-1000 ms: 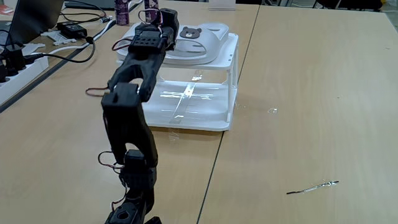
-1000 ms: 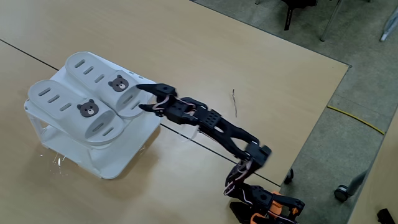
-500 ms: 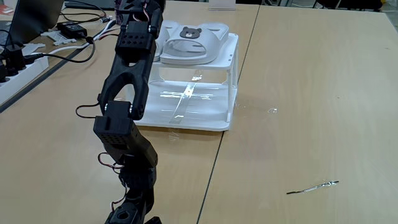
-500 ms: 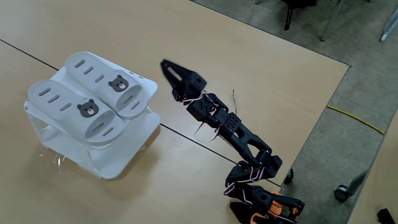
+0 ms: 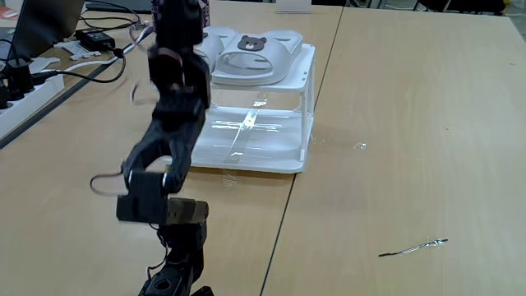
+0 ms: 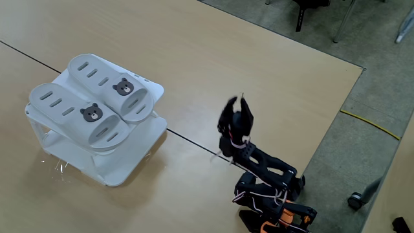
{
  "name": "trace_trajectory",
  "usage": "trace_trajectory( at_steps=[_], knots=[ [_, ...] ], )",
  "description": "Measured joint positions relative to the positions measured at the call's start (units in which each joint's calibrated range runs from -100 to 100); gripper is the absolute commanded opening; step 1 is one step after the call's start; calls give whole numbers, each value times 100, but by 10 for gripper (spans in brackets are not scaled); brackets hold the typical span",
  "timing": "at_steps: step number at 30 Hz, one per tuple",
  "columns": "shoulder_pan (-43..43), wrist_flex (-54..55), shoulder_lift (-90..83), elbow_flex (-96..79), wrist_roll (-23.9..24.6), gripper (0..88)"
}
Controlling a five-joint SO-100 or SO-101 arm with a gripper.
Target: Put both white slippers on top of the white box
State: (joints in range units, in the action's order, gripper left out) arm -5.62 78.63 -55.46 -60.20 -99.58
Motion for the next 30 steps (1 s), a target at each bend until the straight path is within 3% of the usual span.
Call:
trace_trajectory(
  at_steps=[5,10,22,30],
  knots=[
    [7,1150,-1080,-2156,0,8],
    [0,1545,-2309,-3881,0,8],
    [0,2103,-4272,-3908,0,8],
    [0,2103,-4346,-3899,0,8]
  ],
)
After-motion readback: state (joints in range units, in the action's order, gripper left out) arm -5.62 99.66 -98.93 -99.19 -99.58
